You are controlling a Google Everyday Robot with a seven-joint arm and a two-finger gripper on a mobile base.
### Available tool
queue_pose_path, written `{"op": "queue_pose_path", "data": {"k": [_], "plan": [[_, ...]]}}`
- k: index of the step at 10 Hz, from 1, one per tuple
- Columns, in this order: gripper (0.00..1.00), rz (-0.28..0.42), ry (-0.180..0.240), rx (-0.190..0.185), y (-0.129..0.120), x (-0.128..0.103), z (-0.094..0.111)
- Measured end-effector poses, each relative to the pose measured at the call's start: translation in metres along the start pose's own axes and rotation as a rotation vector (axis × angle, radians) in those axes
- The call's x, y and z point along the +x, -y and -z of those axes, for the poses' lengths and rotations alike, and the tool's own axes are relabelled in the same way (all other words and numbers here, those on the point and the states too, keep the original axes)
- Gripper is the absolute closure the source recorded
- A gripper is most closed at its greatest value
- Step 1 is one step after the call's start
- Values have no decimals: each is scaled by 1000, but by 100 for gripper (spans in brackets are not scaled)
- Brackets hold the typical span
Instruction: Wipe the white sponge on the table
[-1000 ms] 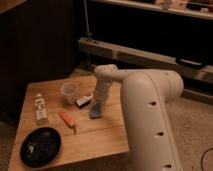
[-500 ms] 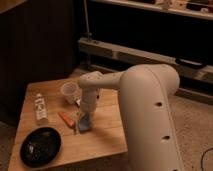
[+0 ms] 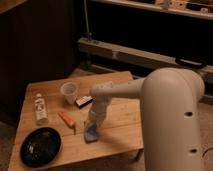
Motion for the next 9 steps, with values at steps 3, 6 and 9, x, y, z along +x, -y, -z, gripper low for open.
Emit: {"op": "queue_pose_path", "data": {"k": [3, 6, 9], "plan": [[100, -114, 28, -45, 39, 20, 6], [100, -229, 75, -71, 86, 20, 23], [100, -349, 115, -79, 138, -1, 42]]}}
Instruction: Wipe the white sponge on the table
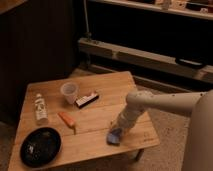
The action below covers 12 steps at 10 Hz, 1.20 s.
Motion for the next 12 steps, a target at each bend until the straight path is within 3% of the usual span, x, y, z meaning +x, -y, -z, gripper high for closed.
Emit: {"op": "queue_pose_path", "data": {"k": [3, 6, 9, 12], "plan": [[100, -83, 18, 21, 30, -39, 11], [100, -110, 50, 50, 40, -78, 27], [100, -99, 67, 72, 31, -102, 36], [100, -53, 63, 84, -6, -125, 32]]}}
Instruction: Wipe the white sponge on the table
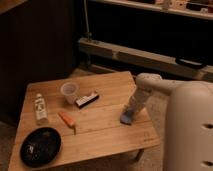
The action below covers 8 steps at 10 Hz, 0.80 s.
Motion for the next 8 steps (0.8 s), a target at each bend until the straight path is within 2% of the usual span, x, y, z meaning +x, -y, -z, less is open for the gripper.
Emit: {"op": "queue_pose_path", "data": {"k": [2, 5, 8], "plan": [[100, 48, -2, 8, -34, -12, -3], [100, 157, -12, 20, -92, -18, -10], [100, 285, -36, 28, -148, 1, -21]]}}
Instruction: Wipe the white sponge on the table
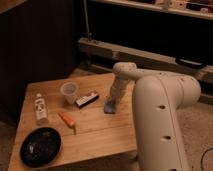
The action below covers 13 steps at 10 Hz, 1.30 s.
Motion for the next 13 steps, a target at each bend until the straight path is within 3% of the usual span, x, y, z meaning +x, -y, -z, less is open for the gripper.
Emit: {"op": "queue_pose_path", "data": {"k": [2, 6, 8, 9, 11, 13], "plan": [[100, 69, -18, 2, -29, 20, -5], [100, 209, -88, -19, -79, 101, -33], [100, 239, -109, -32, -90, 132, -41], [100, 232, -130, -42, -85, 158, -50], [100, 198, -139, -48, -64, 174, -56], [100, 128, -145, -59, -23, 194, -58]]}}
